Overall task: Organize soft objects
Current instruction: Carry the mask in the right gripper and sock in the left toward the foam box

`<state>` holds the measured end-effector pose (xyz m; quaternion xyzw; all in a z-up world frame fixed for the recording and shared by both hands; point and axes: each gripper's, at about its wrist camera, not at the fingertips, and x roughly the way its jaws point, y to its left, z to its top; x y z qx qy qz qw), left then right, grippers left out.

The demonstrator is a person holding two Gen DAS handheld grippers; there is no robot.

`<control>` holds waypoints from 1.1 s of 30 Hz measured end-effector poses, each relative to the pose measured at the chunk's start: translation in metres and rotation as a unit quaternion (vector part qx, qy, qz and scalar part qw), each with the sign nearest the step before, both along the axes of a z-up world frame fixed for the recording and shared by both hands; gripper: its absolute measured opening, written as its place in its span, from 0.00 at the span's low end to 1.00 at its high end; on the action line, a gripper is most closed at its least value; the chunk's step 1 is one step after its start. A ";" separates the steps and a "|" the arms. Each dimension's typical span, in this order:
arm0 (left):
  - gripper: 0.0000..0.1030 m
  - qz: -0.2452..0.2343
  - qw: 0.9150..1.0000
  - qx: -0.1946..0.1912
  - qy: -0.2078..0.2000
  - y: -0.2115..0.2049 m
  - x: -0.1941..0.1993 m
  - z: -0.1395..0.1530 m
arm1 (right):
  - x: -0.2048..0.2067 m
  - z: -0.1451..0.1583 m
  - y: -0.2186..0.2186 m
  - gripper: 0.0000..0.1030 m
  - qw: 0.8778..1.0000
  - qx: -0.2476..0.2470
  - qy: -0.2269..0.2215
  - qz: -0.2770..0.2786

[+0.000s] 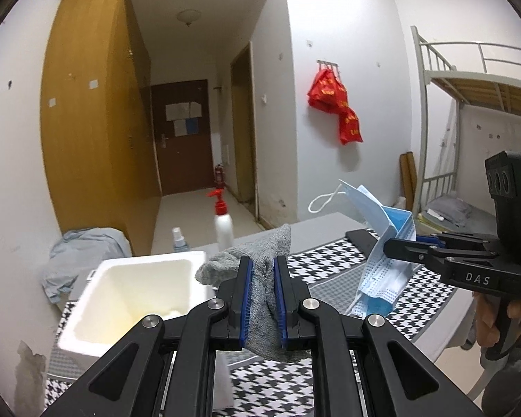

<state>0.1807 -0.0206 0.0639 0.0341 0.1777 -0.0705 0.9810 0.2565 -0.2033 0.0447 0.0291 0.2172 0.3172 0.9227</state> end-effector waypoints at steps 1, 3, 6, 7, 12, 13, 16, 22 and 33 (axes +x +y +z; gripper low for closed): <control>0.13 0.003 1.000 -0.002 -0.001 0.005 -0.002 0.001 | 0.000 0.001 0.004 0.25 1.000 0.000 -0.001 0.002; 0.13 0.010 1.000 -0.003 -0.003 0.015 -0.006 0.003 | -0.001 0.003 0.012 0.25 1.000 0.001 -0.003 0.007; 0.13 0.022 1.000 -0.003 -0.007 0.027 -0.010 0.007 | -0.004 0.008 0.024 0.25 1.000 0.003 -0.011 0.015; 0.13 0.026 1.000 -0.002 -0.008 0.032 -0.012 0.007 | -0.005 0.009 0.028 0.25 1.000 0.004 -0.012 0.018; 0.13 0.044 0.999 -0.005 -0.009 0.050 -0.019 0.008 | -0.006 0.011 0.049 0.26 0.999 0.007 -0.015 0.037; 0.13 0.048 0.999 -0.006 -0.010 0.053 -0.020 0.009 | -0.005 0.011 0.054 0.26 0.999 0.006 -0.015 0.040; 0.13 0.062 0.998 -0.008 -0.015 0.063 -0.025 0.010 | -0.005 0.012 0.065 0.25 0.999 0.004 -0.016 0.051; 0.13 0.096 0.995 -0.013 -0.021 0.084 -0.039 0.009 | -0.007 0.017 0.089 0.25 0.997 -0.001 -0.027 0.070; 0.13 0.143 0.989 -0.021 -0.030 0.119 -0.057 0.004 | 0.003 0.018 0.127 0.25 0.994 -0.003 -0.024 0.106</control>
